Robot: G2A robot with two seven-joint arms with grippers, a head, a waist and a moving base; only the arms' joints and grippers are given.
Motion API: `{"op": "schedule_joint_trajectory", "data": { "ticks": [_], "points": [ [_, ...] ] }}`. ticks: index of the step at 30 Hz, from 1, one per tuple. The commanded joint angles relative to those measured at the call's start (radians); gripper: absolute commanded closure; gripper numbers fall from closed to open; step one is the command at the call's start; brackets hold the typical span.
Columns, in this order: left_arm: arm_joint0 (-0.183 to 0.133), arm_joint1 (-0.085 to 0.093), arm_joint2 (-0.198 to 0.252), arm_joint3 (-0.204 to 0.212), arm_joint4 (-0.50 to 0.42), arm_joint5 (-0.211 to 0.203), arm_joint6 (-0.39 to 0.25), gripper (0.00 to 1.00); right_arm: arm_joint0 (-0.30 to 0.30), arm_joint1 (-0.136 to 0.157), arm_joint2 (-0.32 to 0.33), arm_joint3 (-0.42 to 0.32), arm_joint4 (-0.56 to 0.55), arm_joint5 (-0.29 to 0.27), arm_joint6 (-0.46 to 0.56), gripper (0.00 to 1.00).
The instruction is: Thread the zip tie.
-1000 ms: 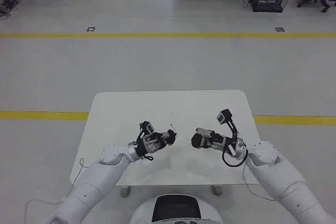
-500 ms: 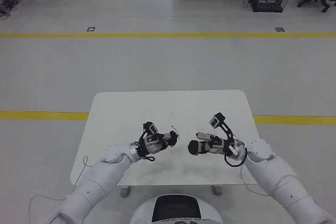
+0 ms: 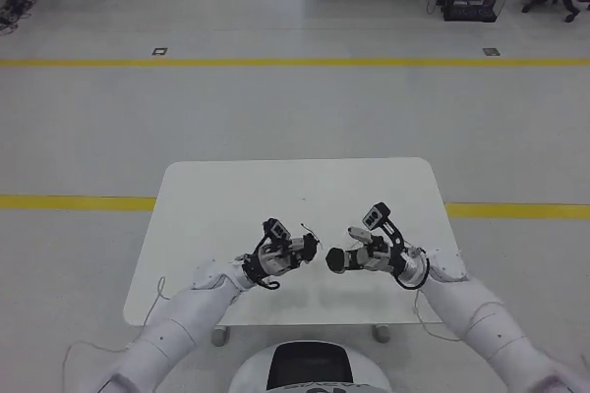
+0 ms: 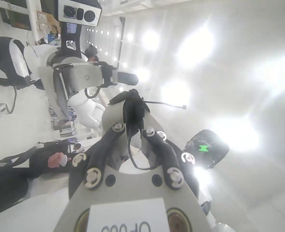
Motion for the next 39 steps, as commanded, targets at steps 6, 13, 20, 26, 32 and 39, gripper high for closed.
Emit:
{"op": "schedule_joint_trajectory", "data": {
  "ticks": [6,13,20,26,32,39],
  "points": [
    [0.015,0.0,-0.002,-0.031,0.008,0.013,0.04,1.0,-0.02,-0.007,0.0,-0.035,0.024,0.012,-0.015,0.0],
    [0.029,0.0,-0.014,-0.043,-0.01,0.019,0.025,1.0,-0.018,-0.026,-0.006,-0.012,0.084,0.021,0.03,0.0],
    [0.031,-0.005,-0.017,-0.036,-0.04,0.035,-0.01,1.0,-0.005,-0.045,-0.01,0.028,0.13,0.028,0.066,0.48],
    [0.029,-0.01,-0.018,-0.028,-0.046,0.039,-0.02,1.0,0.004,-0.059,-0.012,0.053,0.14,0.031,0.083,0.55],
    [0.027,-0.014,-0.018,-0.021,-0.051,0.042,-0.027,1.0,0.011,-0.073,-0.017,0.07,0.14,0.038,0.097,0.6],
    [0.026,-0.019,-0.021,-0.015,-0.051,0.044,-0.029,1.0,0.017,-0.087,-0.018,0.085,0.136,0.042,0.111,0.63]
  ]
}}
